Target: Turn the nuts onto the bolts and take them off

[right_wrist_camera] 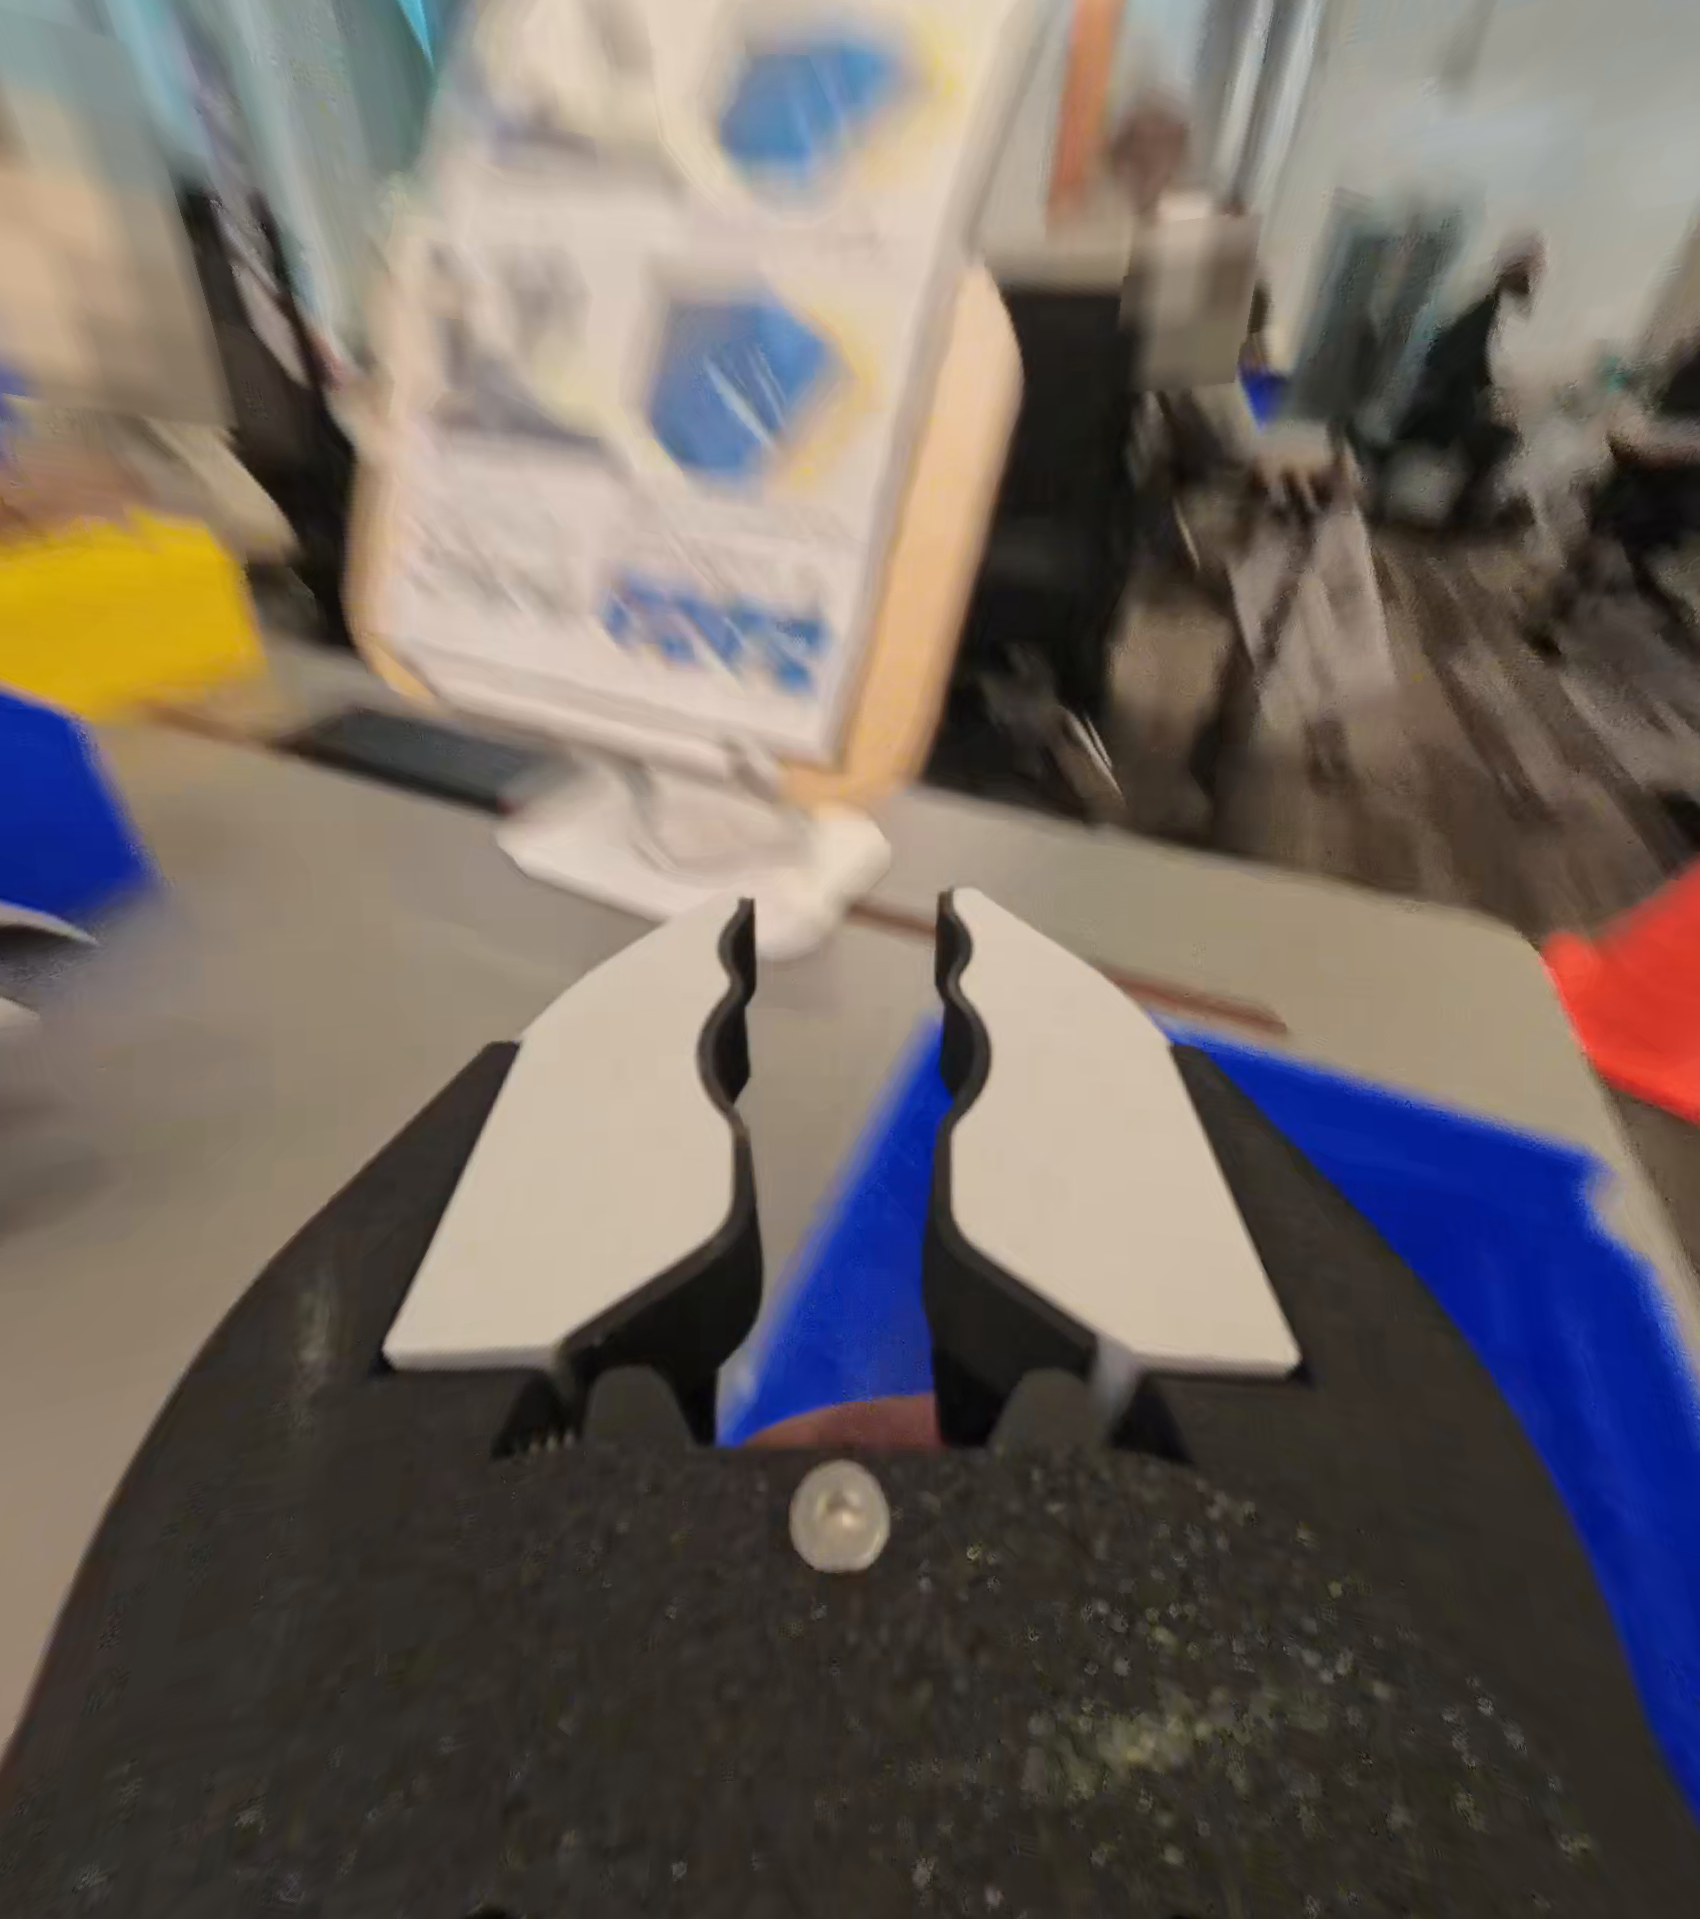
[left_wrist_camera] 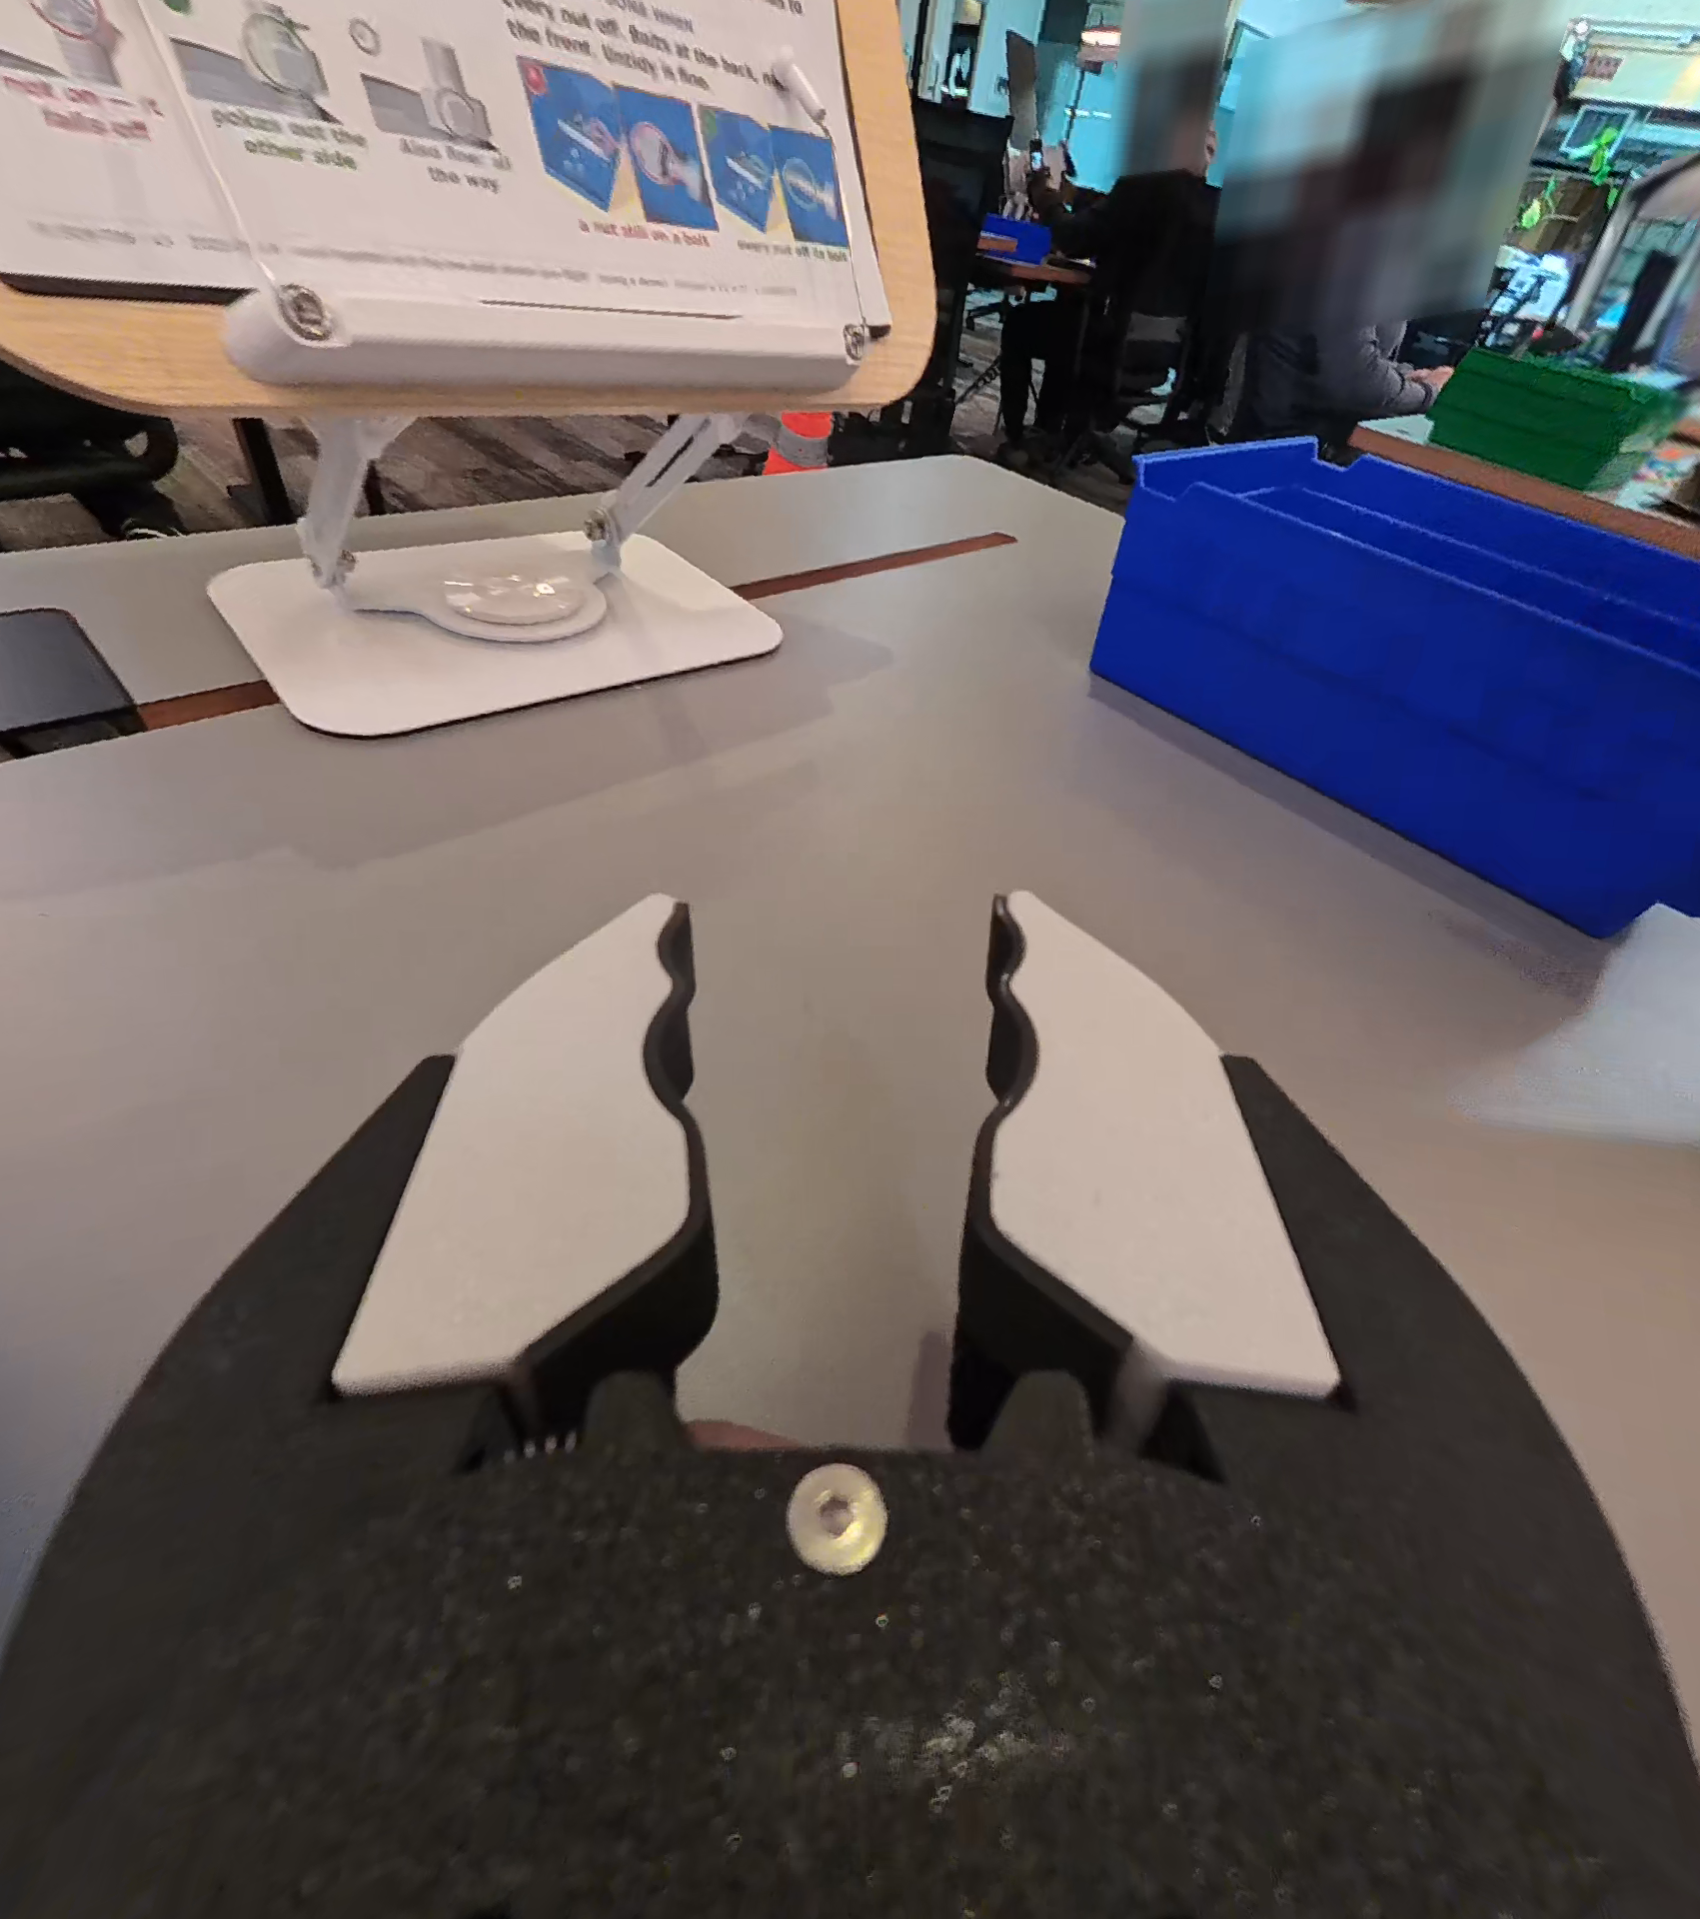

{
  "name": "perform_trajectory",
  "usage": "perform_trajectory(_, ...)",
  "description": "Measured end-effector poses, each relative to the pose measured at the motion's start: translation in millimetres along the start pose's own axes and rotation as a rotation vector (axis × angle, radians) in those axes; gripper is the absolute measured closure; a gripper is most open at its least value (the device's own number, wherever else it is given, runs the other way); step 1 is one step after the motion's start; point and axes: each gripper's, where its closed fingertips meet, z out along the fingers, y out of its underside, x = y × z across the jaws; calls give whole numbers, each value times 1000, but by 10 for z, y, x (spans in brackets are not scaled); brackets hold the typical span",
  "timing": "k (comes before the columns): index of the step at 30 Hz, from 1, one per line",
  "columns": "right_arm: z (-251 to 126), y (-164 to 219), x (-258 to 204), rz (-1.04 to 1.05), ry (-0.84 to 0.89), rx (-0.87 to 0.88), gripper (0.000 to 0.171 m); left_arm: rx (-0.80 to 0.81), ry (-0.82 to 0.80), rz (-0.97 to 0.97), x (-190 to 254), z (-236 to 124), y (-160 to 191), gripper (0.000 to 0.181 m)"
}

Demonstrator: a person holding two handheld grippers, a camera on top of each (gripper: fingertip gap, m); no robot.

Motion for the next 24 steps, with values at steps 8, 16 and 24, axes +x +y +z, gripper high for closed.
perform_trajectory(8, 413, 42, -1364, 95, -177, 114, 126, 195, -196, 38, -241, -228, -267, 129)
perform_trajectory(16, 758, 867, -2005, 94, -246, -136, 109, 204, -220, -1, -308, -271, -283, 131)
perform_trajectory(24, 768, 918, -1924, -9, -188, -160, 110, 150, -180, -42, -251, -192, -185, 131)
